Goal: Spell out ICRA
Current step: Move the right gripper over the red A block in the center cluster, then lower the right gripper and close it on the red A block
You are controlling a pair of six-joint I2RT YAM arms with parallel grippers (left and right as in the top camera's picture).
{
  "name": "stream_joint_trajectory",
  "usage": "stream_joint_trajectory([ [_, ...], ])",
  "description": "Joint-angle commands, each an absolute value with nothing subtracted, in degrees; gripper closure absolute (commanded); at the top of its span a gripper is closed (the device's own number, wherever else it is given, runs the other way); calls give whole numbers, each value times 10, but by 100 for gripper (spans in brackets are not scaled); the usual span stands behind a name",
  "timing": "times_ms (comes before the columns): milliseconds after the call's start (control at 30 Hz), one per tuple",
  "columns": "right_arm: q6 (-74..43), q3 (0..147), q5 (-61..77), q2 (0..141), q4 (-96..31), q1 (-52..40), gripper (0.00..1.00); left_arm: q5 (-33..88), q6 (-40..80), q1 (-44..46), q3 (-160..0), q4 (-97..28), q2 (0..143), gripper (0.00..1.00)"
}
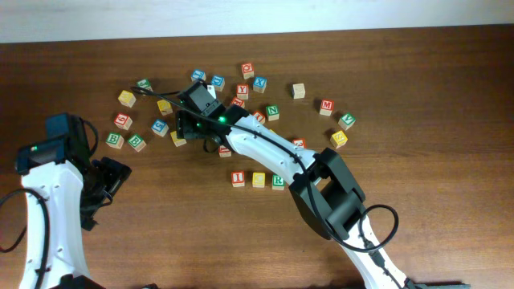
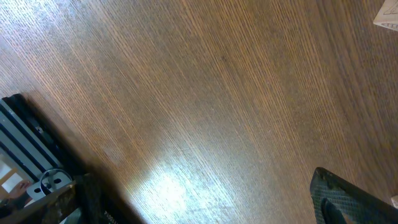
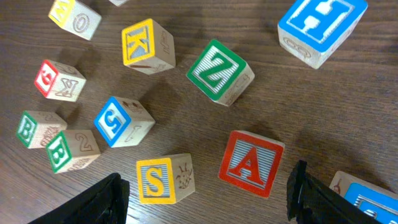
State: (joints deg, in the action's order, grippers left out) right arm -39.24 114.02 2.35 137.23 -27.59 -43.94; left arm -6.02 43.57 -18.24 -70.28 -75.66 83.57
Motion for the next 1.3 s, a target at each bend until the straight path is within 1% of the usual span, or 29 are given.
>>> stream_joint_trajectory([
  [0, -397, 1144, 7, 1391, -276, -442, 26, -69, 441, -185, -701, -757, 828, 1],
  [333, -397, 1144, -63, 1393, -291, -442, 26, -69, 441, -185, -701, -757, 828, 1],
  [500, -397, 1145, -51, 1383, -306, -442, 26, -69, 441, -185, -701, -757, 828, 1],
  [600, -397, 1145, -22, 1376, -277, -442, 26, -69, 441, -185, -701, -757, 828, 1],
  [733, -397, 1145, -40, 1397, -258, -443, 26, -69, 441, -185, -701, -757, 828, 1],
  [767, -397, 1145, -51, 1399, -258, -443, 26, -69, 441, -185, -701, -757, 828, 1],
  [867, -397, 1145, -62, 1400, -247, -443, 36, -69, 441, -185, -701, -757, 828, 1],
  [1267, -397, 1144, -89, 1420, -244, -452, 35, -69, 441, -185, -701, -757, 828, 1],
])
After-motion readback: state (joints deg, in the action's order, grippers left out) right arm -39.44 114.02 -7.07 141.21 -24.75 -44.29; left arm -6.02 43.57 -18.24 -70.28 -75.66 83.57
